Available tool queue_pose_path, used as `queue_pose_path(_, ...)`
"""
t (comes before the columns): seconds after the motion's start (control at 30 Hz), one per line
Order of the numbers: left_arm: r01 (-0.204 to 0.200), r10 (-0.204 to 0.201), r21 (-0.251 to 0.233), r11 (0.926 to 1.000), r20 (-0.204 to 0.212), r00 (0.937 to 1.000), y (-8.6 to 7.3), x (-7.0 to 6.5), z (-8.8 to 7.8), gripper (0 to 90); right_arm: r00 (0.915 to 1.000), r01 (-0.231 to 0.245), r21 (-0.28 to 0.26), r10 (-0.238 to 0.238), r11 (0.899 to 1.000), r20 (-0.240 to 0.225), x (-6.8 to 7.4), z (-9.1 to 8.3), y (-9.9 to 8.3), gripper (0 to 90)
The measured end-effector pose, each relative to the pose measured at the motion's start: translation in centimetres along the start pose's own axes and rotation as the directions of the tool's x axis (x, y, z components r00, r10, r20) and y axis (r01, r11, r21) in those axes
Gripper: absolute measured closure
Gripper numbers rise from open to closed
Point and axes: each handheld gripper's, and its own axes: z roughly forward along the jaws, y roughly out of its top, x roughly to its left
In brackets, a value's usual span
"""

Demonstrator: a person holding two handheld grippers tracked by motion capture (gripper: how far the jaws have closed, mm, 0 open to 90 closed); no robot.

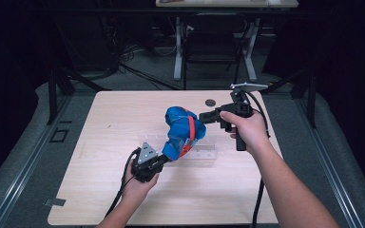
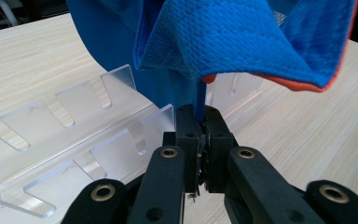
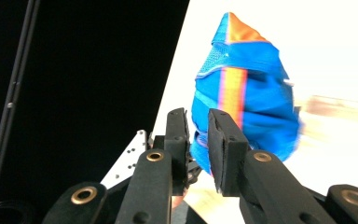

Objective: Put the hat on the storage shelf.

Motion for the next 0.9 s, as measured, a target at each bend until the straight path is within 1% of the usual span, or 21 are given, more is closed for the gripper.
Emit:
queue_pose_path(0.1, -0.011, 0.011, 0.005, 0.9999, -0.011, 0.9999, 0.0, 0.0, -0.1, 86.7, 0.9998, 0.002, -0.010, -0.002, 1.000, 0.019, -0.1, -0.5, 0.0, 76.8)
queue_pose_path(0.13, -0.009, 0.009, -0.002, 1.0000, -0.012, 0.9999, -0.1, 0.0, -0.2, 86.3, 0.9997, 0.009, -0.010, -0.008, 1.000, 0.023, -0.1, -0.6, -0.1, 76.5)
queue_pose_path(0.23, -0.001, 0.000, -0.014, 0.9999, -0.022, 0.9998, 0.0, 0.1, -0.5, 83.2, 0.9981, 0.026, -0.016, -0.026, 1.000, 0.055, -0.1, -0.9, -0.2, 74.3)
queue_pose_path(0.27, 0.004, -0.005, -0.020, 0.9998, -0.019, 0.9998, 0.0, 0.2, -0.6, 80.1, 0.9969, 0.040, -0.015, -0.039, 0.999, 0.069, 0.0, -0.9, -0.2, 72.9)
queue_pose_path(0.3, 0.005, -0.005, -0.021, 0.9998, -0.019, 0.9998, 0.0, 0.2, -0.7, 79.0, 0.9958, 0.047, -0.021, -0.045, 0.999, 0.080, 0.1, -1.0, -0.2, 71.9)
queue_pose_path(0.43, 0.007, -0.007, -0.030, 0.9995, -0.021, 0.9998, 0.1, 0.3, -0.9, 71.0, 0.9930, 0.066, -0.023, -0.063, 0.998, 0.100, 0.1, -1.0, -0.3, 67.4)
queue_pose_path(0.47, 0.022, -0.022, -0.034, 0.9992, -0.013, 0.9997, 0.1, 0.3, -1.1, 66.6, 0.9916, 0.073, -0.023, -0.070, 0.997, 0.109, 0.1, -1.0, -0.4, 66.2)
queue_pose_path(0.57, 0.023, -0.023, -0.018, 0.9996, -0.012, 0.9997, 0.1, 0.5, -1.4, 59.9, 0.9873, 0.089, -0.027, -0.084, 0.996, 0.135, 0.1, -0.9, -0.5, 64.9)
queue_pose_path(0.6, 0.028, -0.028, -0.014, 0.9995, -0.007, 0.9996, 0.1, 0.5, -1.6, 57.5, 0.9851, 0.099, -0.020, -0.095, 0.995, 0.143, 0.0, -1.0, -0.5, 64.3)
queue_pose_path(0.7, 0.027, -0.027, -0.012, 0.9996, -0.011, 0.9996, 0.0, 0.7, -1.8, 53.5, 0.9756, 0.124, -0.019, -0.119, 0.992, 0.185, 0.0, -0.9, -0.7, 62.2)
queue_pose_path(0.77, 0.028, -0.028, -0.013, 0.9995, -0.012, 0.9995, -0.1, 1.0, -2.3, 51.1, 0.9653, 0.154, -0.016, -0.147, 0.988, 0.216, -0.1, -1.0, -0.9, 59.5)
queue_pose_path(0.8, 0.028, -0.028, 0.001, 0.9996, -0.019, 0.9994, -0.2, 1.1, -2.6, 49.9, 0.9592, 0.169, -0.023, -0.159, 0.985, 0.234, -0.1, -1.1, -0.9, 58.4)
queue_pose_path(0.83, 0.031, -0.031, 0.001, 0.9995, -0.023, 0.9993, -0.2, 1.2, -2.7, 48.9, 0.9512, 0.186, -0.019, -0.175, 0.982, 0.254, -0.1, -1.2, -1.0, 57.8)
queue_pose_path(0.9, 0.033, -0.033, 0.009, 0.9994, -0.035, 0.9988, -0.4, 1.5, -3.1, 48.2, 0.9381, 0.210, -0.023, -0.195, 0.977, 0.286, -0.3, -1.3, -1.3, 56.5)
